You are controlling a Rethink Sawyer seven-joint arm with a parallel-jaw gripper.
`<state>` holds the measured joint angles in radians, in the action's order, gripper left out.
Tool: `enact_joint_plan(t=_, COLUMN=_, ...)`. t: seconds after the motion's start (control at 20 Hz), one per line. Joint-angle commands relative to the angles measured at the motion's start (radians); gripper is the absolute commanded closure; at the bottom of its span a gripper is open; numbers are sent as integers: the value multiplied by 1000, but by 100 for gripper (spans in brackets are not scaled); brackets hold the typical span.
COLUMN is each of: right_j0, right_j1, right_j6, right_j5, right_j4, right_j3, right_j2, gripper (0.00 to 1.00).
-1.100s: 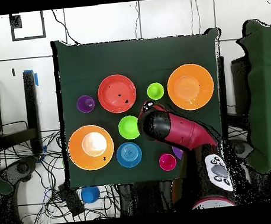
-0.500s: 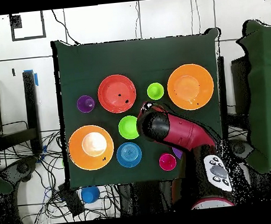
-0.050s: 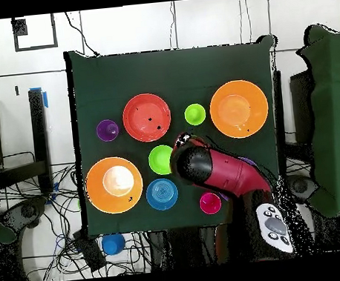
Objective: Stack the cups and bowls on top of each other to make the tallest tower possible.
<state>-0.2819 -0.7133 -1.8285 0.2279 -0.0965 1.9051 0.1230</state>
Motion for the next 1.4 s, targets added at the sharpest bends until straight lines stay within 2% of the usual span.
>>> enact_joint_plan(t=0.05, right_j0=5, right_j1=-16, right_j6=-128, right_j5=50, right_j4=16, right_j3=130, right_j2=-80, gripper=0)
enact_joint_plan(t=0.35, right_j0=-22, right_j1=-12, right_j6=-135, right_j5=-38, right_j4=34, right_j3=205, right_j2=-98, gripper=0)
enact_joint_plan(t=0.75, right_j0=-70, right_j1=55, right_j6=-131, right_j5=-176, right_j4=84, right_j3=260, right_j2=-112, gripper=0)
enact_joint_plan(t=1.15, right_j0=-105, right_j1=54, right_j6=-130, right_j5=-220, right_j4=128, right_j3=309, right_j2=-105, gripper=0)
enact_joint_plan(t=1.4, right_j0=-92, right_j1=8, right_j6=-130, right_j5=-178, right_j4=120, right_j3=328, right_j2=-95, gripper=0)
